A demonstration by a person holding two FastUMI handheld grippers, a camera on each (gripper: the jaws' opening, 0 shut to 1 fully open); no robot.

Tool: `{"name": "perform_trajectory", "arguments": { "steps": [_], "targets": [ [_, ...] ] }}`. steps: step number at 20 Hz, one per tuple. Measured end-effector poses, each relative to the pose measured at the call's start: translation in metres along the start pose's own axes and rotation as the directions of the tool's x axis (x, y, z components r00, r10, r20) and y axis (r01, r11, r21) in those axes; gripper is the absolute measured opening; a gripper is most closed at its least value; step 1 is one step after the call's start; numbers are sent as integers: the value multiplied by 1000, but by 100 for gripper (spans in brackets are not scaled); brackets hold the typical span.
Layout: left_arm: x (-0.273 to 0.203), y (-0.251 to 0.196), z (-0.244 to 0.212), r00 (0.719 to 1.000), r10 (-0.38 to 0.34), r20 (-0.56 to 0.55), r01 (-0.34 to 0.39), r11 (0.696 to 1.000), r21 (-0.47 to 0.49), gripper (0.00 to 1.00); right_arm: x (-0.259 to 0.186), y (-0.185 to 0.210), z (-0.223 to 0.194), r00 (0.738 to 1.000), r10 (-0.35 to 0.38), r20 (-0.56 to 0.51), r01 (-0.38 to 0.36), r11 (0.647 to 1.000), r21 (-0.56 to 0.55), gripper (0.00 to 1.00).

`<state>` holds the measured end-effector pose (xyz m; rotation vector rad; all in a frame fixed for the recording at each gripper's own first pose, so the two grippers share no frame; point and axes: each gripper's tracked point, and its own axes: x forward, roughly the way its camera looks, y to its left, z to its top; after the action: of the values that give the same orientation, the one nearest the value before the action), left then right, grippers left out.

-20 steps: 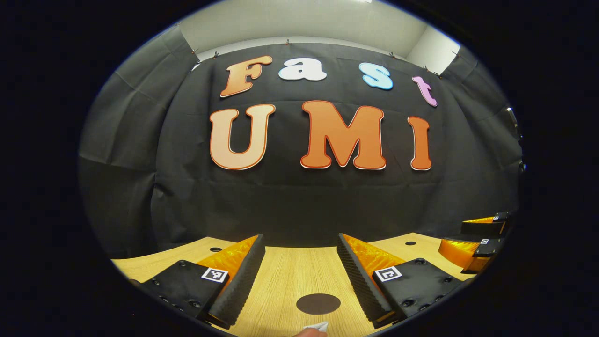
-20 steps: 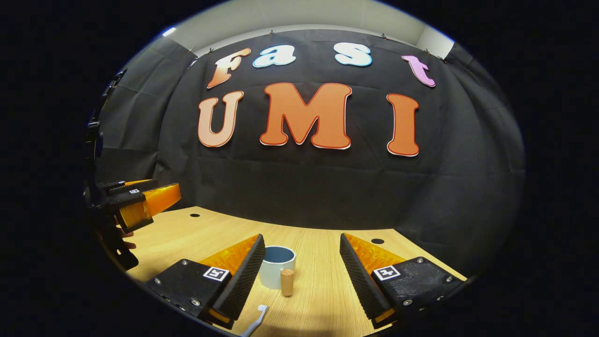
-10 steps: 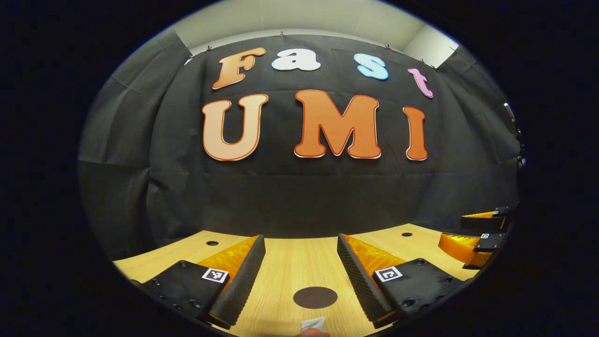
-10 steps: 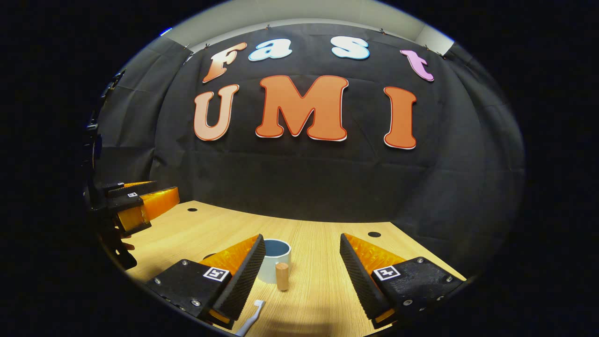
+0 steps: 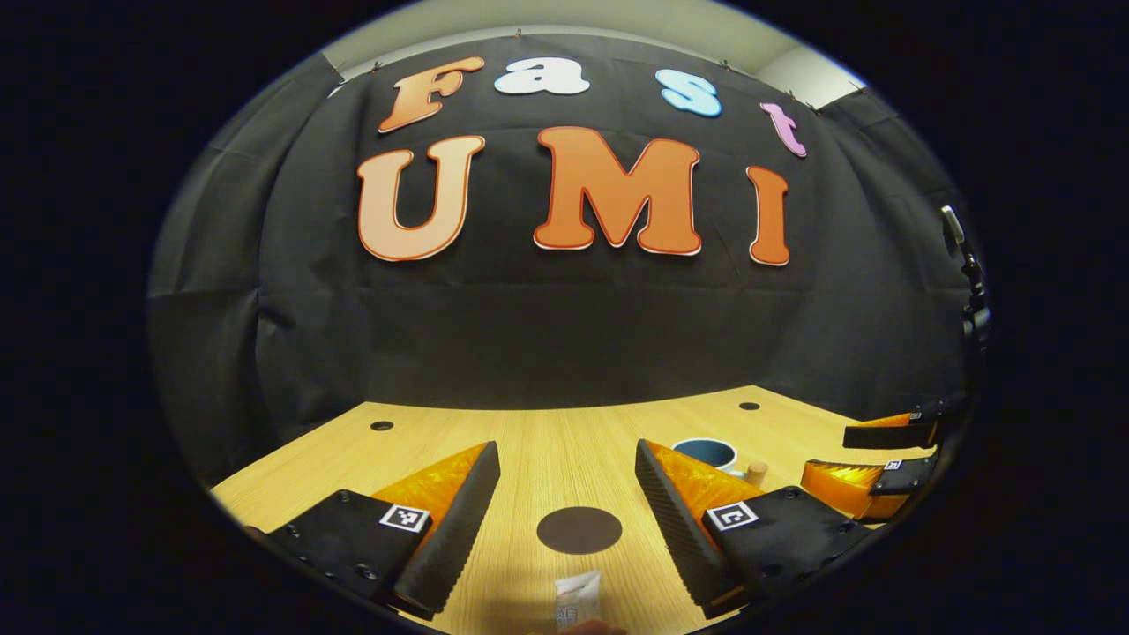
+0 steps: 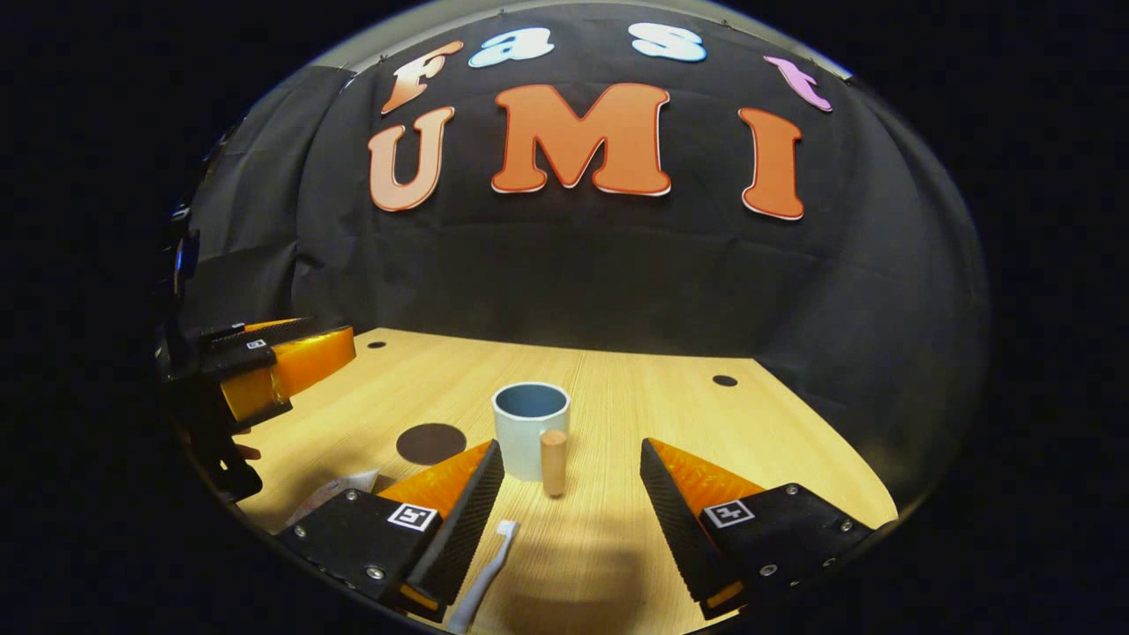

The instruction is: Put the toothbrush and toothpaste on the desktop into the cup, then pick up the cup and place it on the coaster on the desktop.

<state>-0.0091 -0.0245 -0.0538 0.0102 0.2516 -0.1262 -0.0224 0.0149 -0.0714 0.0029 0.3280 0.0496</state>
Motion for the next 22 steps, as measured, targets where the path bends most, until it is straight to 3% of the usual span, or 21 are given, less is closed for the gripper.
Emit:
{"name": "perform_trajectory", "arguments": {
  "steps": [7, 11, 22],
  "targets": [
    [-3, 5, -30, 990, -6, -140, 12, 999, 42, 98, -2, 17, -27, 991, 39, -128, -43, 999, -26, 94],
    [-8, 5, -52, 975, -23, -222, 30, 999, 27, 98, -5, 20, -43, 976, 43, -214, -46, 999, -6, 88],
    [-24, 2, -108, 891, -64, -450, 65, 998, -14, 99, -10, 38, -71, 925, 74, -371, -80, 997, -1, 83]
  ]
}}
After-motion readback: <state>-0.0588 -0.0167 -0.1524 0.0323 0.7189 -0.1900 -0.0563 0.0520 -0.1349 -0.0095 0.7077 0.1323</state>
